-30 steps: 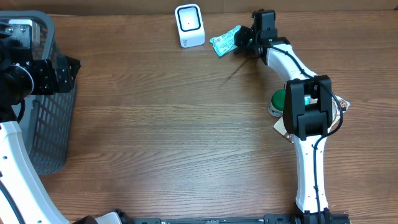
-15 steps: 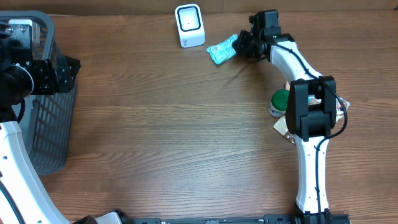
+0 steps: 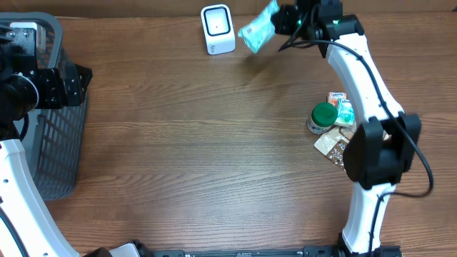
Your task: Scan the item barcode
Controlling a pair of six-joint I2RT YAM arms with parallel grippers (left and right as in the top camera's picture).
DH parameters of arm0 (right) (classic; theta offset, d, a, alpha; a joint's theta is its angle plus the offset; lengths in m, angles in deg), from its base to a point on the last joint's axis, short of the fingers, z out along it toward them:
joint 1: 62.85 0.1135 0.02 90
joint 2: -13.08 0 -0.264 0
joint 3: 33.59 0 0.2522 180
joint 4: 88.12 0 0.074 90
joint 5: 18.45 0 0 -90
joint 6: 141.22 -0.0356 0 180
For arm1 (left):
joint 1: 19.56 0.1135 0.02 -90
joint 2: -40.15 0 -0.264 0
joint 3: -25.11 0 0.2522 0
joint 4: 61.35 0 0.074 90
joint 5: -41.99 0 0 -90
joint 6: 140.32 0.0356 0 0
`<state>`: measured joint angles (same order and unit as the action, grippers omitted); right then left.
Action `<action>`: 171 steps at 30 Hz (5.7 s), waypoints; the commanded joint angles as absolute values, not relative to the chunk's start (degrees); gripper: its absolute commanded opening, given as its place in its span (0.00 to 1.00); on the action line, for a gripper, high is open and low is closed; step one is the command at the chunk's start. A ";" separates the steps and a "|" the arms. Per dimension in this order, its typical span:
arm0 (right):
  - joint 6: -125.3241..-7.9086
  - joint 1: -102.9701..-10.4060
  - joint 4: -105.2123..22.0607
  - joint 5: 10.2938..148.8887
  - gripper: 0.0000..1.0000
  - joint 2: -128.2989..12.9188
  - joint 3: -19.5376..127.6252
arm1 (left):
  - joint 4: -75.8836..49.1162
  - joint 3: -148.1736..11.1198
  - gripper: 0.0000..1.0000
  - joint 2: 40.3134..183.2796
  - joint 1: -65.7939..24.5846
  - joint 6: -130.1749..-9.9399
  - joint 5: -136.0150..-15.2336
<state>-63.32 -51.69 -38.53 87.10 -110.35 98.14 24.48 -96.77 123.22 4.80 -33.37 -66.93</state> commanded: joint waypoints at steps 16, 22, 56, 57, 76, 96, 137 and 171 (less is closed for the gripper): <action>-8.00 -30.16 -76.34 35.41 0.04 -115.25 98.51 | 24.42 -96.70 0.99 123.30 4.41 -32.30 -67.49; 11.13 -30.30 -92.71 36.13 0.04 -123.38 98.51 | 24.42 -96.70 1.00 123.30 4.41 -32.28 -67.52; 21.31 -33.99 -102.83 53.92 0.04 -134.97 98.51 | 24.42 -96.70 1.00 123.30 4.41 -32.30 -67.49; 21.29 -33.99 -102.81 53.99 0.04 -134.97 98.51 | 24.44 -96.70 0.99 123.30 4.41 -32.28 -67.49; 20.79 -33.31 -108.80 53.83 0.04 -134.51 98.51 | 24.42 -96.70 0.99 123.30 4.41 -32.28 -67.49; -29.59 -29.60 -56.06 64.11 0.04 -100.32 98.51 | 24.42 -96.70 1.00 123.30 4.41 -32.30 -67.49; -75.23 -82.93 -19.14 91.36 0.27 -82.29 58.97 | 24.42 -96.70 0.99 123.30 4.41 -32.28 -67.49; -62.66 -69.14 -9.87 104.56 1.00 -47.62 64.37 | 24.42 -96.70 0.99 123.30 4.41 -32.30 -67.49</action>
